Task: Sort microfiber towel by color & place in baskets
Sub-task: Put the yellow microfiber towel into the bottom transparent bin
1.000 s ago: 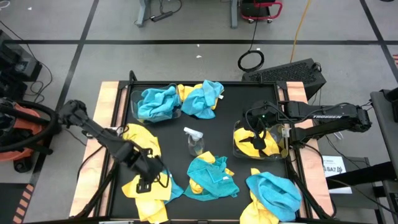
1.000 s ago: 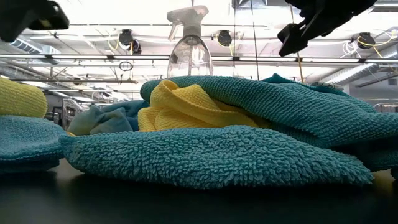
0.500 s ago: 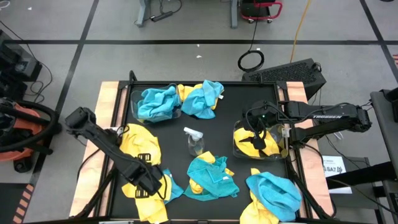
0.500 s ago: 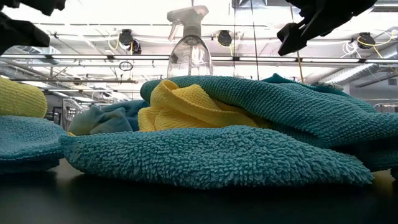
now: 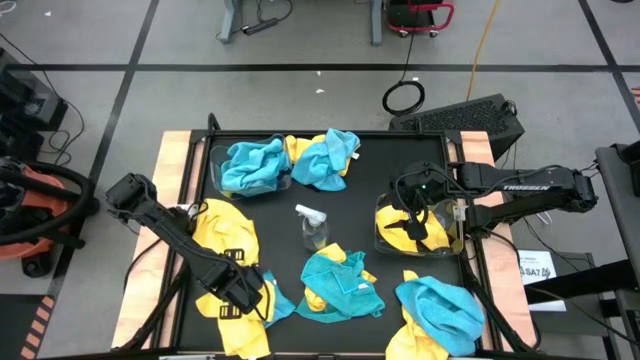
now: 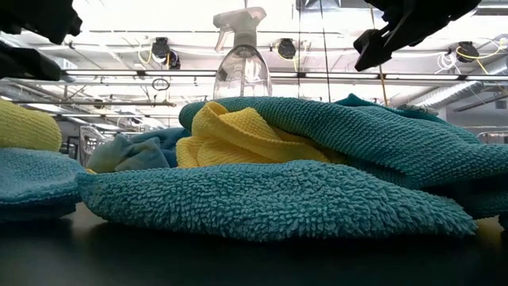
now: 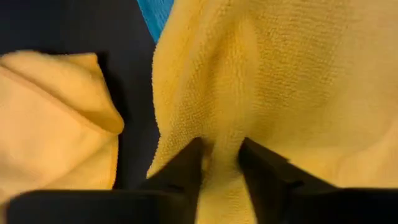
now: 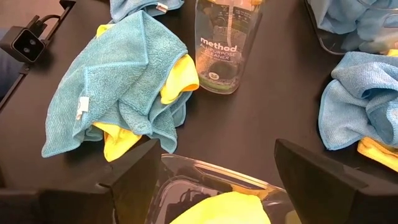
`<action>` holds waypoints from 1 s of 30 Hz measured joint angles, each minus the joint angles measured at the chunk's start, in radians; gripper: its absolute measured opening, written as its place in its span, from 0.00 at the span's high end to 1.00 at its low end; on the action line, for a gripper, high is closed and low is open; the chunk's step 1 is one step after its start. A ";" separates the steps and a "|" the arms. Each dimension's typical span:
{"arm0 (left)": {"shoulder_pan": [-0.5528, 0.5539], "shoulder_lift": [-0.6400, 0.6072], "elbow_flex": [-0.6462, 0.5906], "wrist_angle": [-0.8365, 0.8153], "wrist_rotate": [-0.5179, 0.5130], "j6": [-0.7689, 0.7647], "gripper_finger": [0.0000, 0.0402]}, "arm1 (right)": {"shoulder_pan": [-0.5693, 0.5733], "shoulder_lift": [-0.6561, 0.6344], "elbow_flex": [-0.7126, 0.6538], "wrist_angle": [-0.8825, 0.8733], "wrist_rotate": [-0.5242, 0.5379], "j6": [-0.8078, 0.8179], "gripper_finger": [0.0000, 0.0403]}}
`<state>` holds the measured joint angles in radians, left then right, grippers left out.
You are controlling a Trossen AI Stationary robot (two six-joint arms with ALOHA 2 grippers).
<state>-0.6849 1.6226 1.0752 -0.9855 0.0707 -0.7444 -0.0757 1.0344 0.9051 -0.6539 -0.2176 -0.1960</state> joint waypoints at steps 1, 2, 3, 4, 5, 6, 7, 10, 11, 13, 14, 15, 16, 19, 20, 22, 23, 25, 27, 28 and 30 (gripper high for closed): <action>0.000 0.000 0.000 -0.002 0.007 0.003 0.79 | 0.000 0.000 0.000 0.000 0.000 -0.001 0.24; 0.000 0.000 0.000 -0.001 0.016 0.012 0.86 | 0.000 0.000 0.000 0.001 0.000 -0.002 0.24; 0.000 0.000 0.000 0.000 0.028 0.017 0.92 | 0.000 0.000 0.000 0.003 0.000 -0.003 0.24; 0.000 0.000 0.000 -0.001 0.038 0.017 0.96 | 0.000 0.000 0.000 0.007 0.001 -0.003 0.24; 0.000 -0.001 0.000 -0.003 0.044 0.017 0.97 | 0.000 0.000 0.000 0.012 0.001 -0.003 0.24; 0.000 -0.001 0.001 -0.003 0.049 0.017 0.97 | 0.000 0.000 0.000 0.015 0.001 -0.003 0.24; 0.000 -0.001 0.005 -0.007 0.052 0.017 0.97 | 0.000 0.000 0.000 0.016 0.001 -0.003 0.24; 0.000 -0.001 0.037 -0.037 0.052 0.017 0.99 | 0.000 0.000 0.000 0.016 0.001 -0.003 0.24; 0.001 -0.001 0.052 -0.056 0.048 0.017 0.99 | 0.000 0.000 0.000 0.016 0.002 -0.003 0.24; 0.002 -0.002 0.086 -0.090 0.030 0.017 0.99 | 0.000 0.000 0.000 0.016 0.001 -0.003 0.24; 0.002 -0.002 0.107 -0.108 0.017 0.018 0.99 | 0.000 0.000 0.000 0.016 0.002 -0.003 0.24; 0.002 -0.002 0.130 -0.128 -0.002 0.018 0.99 | 0.000 0.000 0.000 0.016 0.002 -0.003 0.24; 0.002 -0.002 0.153 -0.150 -0.019 0.019 0.99 | 0.000 0.000 0.000 0.016 0.002 -0.003 0.24; 0.002 -0.002 0.232 -0.214 -0.082 0.020 0.99 | 0.000 0.000 0.000 0.019 0.001 -0.003 0.24; 0.002 -0.002 0.260 -0.236 -0.104 0.020 0.99 | 0.000 0.000 0.000 0.025 -0.005 -0.002 0.24; 0.002 -0.002 0.308 -0.275 -0.145 0.025 0.99 | 0.000 0.000 0.000 0.033 -0.024 -0.002 0.24; 0.002 -0.002 0.333 -0.293 -0.164 0.027 0.99 | 0.002 0.000 0.000 0.038 -0.027 -0.001 0.24; 0.003 -0.003 0.374 -0.324 -0.203 0.028 0.99 | 0.010 0.000 0.000 0.050 -0.032 0.000 0.24; 0.003 -0.003 0.411 -0.357 -0.239 0.028 0.99 | 0.018 0.000 0.000 0.057 -0.053 -0.004 0.24; 0.003 -0.003 0.428 -0.368 -0.257 0.028 0.99 | 0.024 0.000 0.000 0.066 -0.061 -0.004 0.24; 0.003 -0.003 0.455 -0.385 -0.287 0.033 0.99 | 0.036 0.000 0.000 0.085 -0.077 -0.005 0.24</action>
<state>-0.6823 1.6199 1.5303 -1.3700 -0.2167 -0.7114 -0.0397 1.0344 0.9051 -0.5690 -0.2948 -0.2012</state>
